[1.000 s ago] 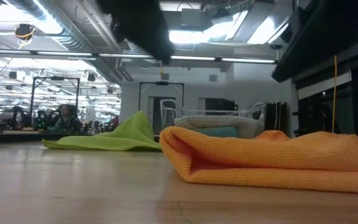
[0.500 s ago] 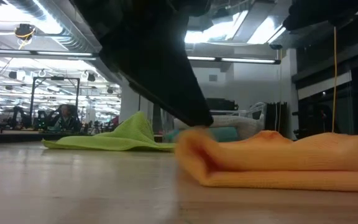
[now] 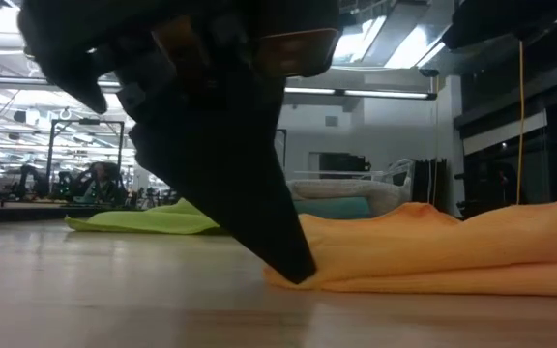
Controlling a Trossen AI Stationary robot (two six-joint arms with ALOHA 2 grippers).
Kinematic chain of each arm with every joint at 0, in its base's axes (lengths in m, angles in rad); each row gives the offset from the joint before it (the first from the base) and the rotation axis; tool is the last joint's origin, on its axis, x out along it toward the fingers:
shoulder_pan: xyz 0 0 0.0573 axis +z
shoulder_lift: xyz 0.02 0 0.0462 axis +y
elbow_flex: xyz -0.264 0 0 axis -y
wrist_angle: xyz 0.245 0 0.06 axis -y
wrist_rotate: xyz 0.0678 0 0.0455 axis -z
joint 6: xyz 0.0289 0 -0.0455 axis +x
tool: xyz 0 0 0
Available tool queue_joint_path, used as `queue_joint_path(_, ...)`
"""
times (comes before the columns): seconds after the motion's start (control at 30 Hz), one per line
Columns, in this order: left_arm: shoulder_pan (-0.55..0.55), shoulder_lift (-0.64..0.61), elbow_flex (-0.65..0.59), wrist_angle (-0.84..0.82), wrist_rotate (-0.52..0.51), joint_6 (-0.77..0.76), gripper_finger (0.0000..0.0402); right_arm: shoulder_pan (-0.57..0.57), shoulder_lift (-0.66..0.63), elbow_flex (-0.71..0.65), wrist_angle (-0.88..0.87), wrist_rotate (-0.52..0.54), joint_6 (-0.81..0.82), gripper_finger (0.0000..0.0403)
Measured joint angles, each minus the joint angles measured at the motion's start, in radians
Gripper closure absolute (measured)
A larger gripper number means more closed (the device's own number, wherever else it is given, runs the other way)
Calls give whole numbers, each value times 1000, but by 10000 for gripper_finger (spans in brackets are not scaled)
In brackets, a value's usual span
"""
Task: Fold microfiber towels
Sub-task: Fold the yellow towel
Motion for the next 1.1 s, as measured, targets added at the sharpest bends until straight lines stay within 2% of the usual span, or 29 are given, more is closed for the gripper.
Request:
queue_joint_path(0.13,2,-16,-3,-2,9,17,272,0,0,0,0,-4,0,290)
queue_joint_path(0.47,2,-153,-7,-106,20,58,272,0,0,0,-13,-28,-2,290)
queue_joint_path(0.87,-4,-161,-8,-102,23,106,272,0,0,0,-11,-178,-2,290)
queue_joint_path(1.1,-4,-161,-8,-100,11,111,272,-15,0,0,-6,-223,-2,280)
